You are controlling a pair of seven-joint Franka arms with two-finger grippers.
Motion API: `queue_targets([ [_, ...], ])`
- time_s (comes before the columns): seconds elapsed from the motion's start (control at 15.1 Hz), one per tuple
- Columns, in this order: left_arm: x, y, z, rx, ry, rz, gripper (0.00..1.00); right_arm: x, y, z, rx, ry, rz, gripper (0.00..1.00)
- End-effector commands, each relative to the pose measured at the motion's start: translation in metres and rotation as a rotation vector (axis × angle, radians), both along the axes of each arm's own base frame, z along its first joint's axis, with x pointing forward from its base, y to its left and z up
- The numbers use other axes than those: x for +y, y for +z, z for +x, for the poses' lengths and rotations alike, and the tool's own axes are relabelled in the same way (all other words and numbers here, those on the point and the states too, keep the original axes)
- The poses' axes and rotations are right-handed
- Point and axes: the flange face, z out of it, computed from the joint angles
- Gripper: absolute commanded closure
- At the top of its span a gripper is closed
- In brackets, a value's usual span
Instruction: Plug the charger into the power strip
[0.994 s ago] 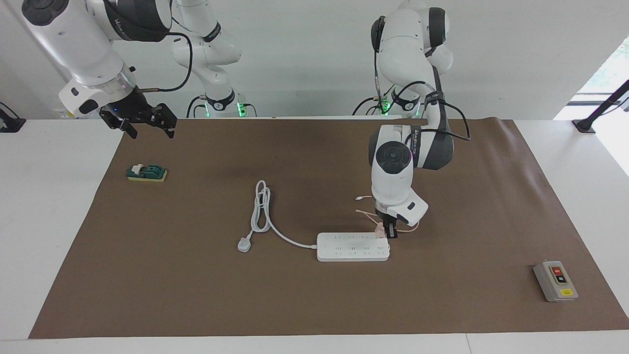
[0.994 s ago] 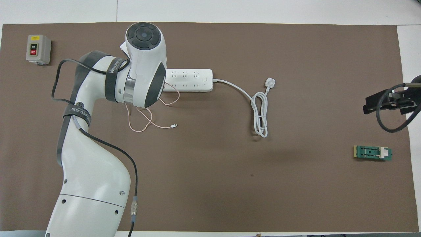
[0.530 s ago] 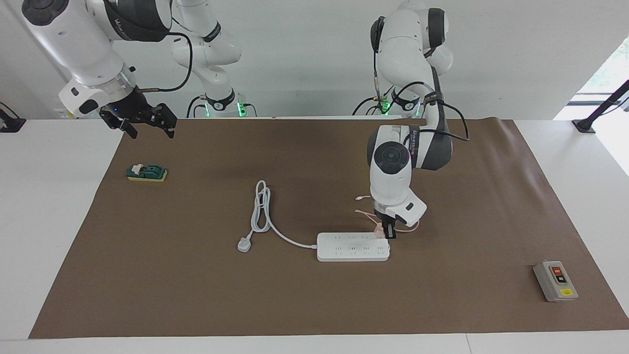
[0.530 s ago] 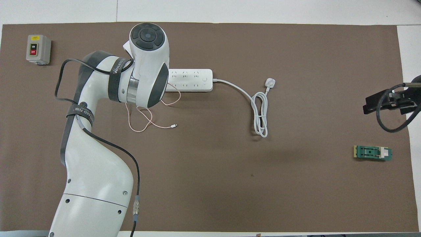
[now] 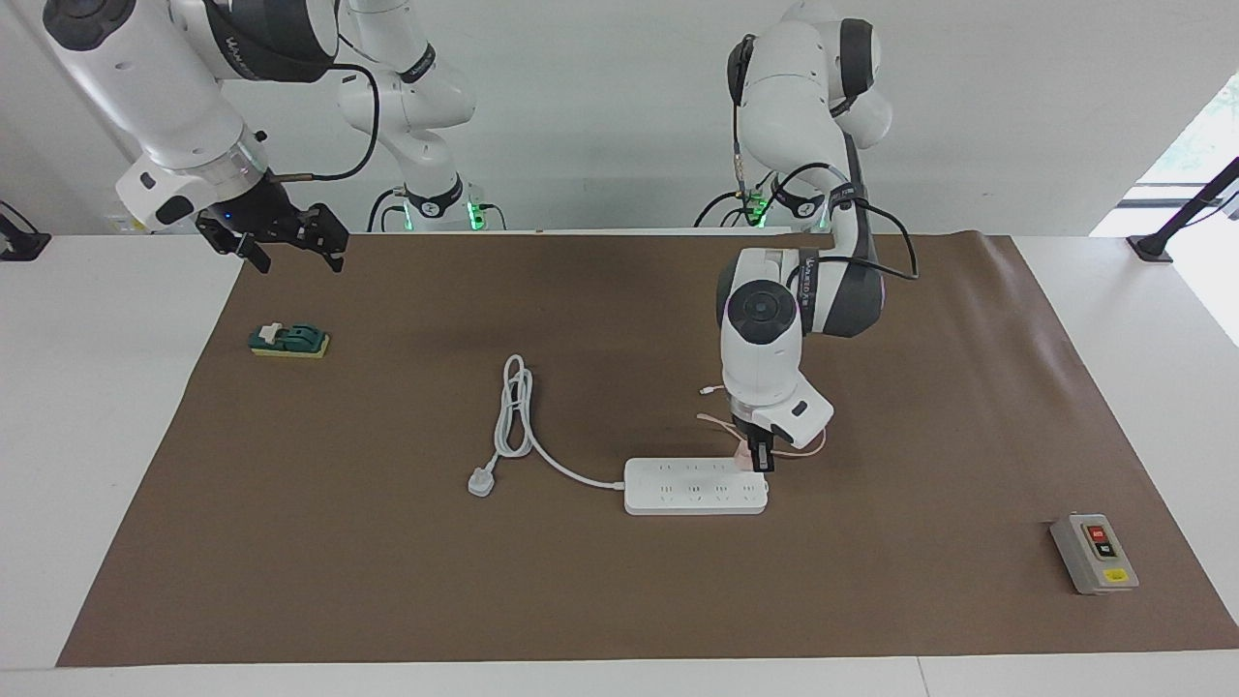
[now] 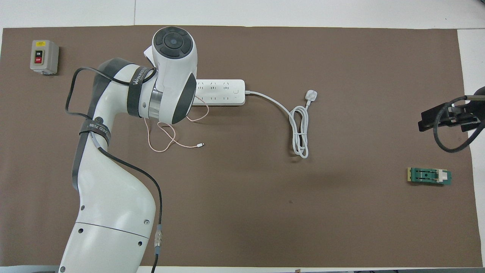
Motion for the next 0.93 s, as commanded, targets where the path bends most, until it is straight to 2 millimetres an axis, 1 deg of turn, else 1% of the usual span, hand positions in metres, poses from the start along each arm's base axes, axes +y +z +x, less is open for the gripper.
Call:
queue_targets([
  [0.0,-0.005,-0.01,-0.001,0.009,-0.028,0.021,1.0,-0.001,0.001,-0.003,0.008,0.003,0.006,0.0],
  [0.2,-0.006,-0.021,0.0,0.018,-0.028,0.031,1.0,-0.001,0.001,-0.003,0.008,0.002,0.006,0.0],
  [0.46,-0.007,-0.023,0.0,0.013,-0.029,0.03,1.0,-0.001,0.001,-0.003,0.008,0.003,0.006,0.0],
  [0.6,-0.009,-0.03,0.001,0.015,-0.033,0.037,1.0,-0.001,0.001,-0.003,0.008,0.003,0.006,0.0],
  [0.86,-0.01,-0.031,0.0,0.018,-0.042,0.038,1.0,-0.001,0.001,-0.003,0.008,0.003,0.006,0.0],
])
